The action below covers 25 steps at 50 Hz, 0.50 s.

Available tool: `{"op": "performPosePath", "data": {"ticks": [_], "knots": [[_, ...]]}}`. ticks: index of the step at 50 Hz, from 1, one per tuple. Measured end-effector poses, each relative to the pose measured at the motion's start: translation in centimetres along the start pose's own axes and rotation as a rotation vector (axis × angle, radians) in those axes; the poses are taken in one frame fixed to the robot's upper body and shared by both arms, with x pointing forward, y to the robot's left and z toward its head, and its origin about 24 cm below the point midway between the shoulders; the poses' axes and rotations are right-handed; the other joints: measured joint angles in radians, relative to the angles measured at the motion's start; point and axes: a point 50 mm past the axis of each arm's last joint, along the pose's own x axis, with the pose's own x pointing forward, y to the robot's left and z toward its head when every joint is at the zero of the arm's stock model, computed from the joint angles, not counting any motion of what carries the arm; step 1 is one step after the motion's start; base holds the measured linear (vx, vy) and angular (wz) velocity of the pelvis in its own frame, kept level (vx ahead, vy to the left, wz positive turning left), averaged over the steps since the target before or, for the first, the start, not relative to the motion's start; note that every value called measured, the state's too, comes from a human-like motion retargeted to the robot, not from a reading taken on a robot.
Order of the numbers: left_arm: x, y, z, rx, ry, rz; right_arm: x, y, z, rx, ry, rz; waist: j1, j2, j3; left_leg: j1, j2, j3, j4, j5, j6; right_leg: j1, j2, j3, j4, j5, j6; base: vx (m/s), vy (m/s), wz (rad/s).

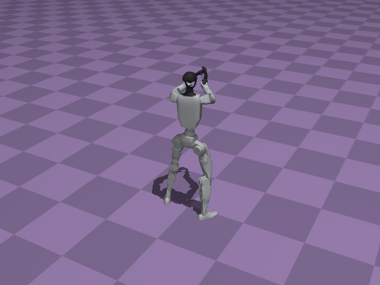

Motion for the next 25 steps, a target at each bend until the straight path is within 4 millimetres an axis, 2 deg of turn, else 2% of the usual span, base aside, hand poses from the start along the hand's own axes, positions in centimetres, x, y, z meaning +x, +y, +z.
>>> {"op": "performPosePath", "data": {"ticks": [5, 12, 18, 22, 25], "knots": [[0.0, -2.0, 1.7, 0.042, -0.081, -0.030, -1.1, -2.9, 1.1, -0.053, -0.095, -0.014, -0.210, 0.063, 0.002, 0.063, 0.060, 0.082, 0.023, 0.046, 0.038, 0.009, 0.063, 0.095, -0.051, -0.006, -0.012, -0.07, -0.32, -1.08], [0.4, -4.6, 4.9, -0.028, -0.198, -0.013, -2.2, -6.6, 4.4, -0.172, -0.276, -0.086, -0.501, 0.119, -0.013, 0.162, 0.122, 0.185, 0.030, 0.135, 0.068, -0.026, 0.131, 0.240, -0.011, -0.021, -0.017, 0.02, -0.31, -1.03], [0.7, -5.9, 10.1, -0.103, -0.381, -0.004, -2.9, -8.4, 9.7, -0.327, -0.527, -0.125, -0.706, 0.158, -0.031, 0.209, 0.139, 0.190, 0.065, 0.213, 0.078, -0.048, 0.175, 0.376, -0.006, -0.017, 0.019, 0.06, -0.23, -1.11], [0.6, -5.9, 14.7, -0.096, -0.559, 0.026, -3.6, -8.2, 14.4, -0.417, -0.760, -0.146, -0.801, 0.193, -0.016, 0.211, 0.142, 0.118, 0.112, 0.255, 0.084, -0.057, 0.206, 0.474, -0.021, -0.018, 0.061, 0.07, -0.17, -1.26], [0.2, -6.3, 17.7, -0.109, -0.673, 0.033, -4.6, -8.4, 17.2, -0.485, -0.897, -0.168, -0.829, 0.222, -0.023, 0.211, 0.139, 0.045, 0.142, 0.297, 0.076, -0.058, 0.233, 0.544, -0.049, -0.010, 0.097, 0.07, -0.15, -1.38]]}}
